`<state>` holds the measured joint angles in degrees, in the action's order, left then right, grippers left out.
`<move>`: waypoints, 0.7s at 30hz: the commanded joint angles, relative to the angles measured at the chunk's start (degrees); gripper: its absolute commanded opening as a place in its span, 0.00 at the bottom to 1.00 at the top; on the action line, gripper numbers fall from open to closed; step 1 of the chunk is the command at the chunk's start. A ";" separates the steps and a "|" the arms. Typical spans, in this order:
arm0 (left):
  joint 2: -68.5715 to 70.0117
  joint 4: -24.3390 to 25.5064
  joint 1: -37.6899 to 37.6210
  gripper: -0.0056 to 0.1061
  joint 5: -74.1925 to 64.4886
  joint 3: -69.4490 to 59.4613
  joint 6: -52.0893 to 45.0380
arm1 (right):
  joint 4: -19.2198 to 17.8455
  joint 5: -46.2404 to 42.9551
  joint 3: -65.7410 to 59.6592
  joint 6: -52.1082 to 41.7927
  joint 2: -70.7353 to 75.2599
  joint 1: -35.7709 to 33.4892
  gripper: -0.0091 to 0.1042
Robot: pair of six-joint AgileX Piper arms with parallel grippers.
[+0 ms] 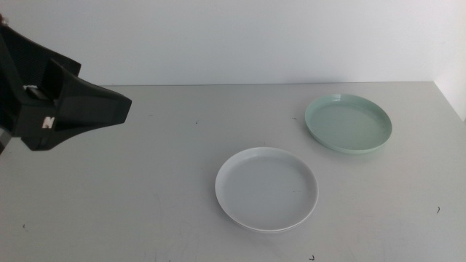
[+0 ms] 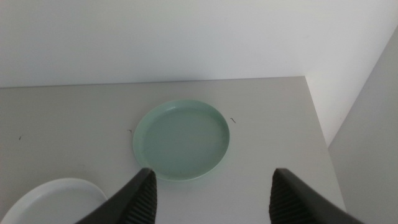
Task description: Stack the three bowls on top of each other.
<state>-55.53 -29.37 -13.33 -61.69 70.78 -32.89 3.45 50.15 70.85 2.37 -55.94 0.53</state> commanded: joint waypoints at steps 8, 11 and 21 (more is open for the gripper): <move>0.72 -1.51 0.05 0.99 2.66 1.79 0.68 | -1.72 13.07 26.06 2.99 -21.93 0.31 0.49; 0.72 -1.51 0.05 0.99 2.66 1.79 0.68 | -2.04 15.08 32.19 3.28 -27.70 0.31 0.49; 0.72 -1.33 0.05 0.99 2.66 1.79 0.68 | -2.66 14.92 34.83 3.22 -40.95 0.31 0.49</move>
<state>-55.53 -28.78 -13.33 -61.69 70.78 -32.89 1.55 67.16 103.75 5.53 -97.43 0.53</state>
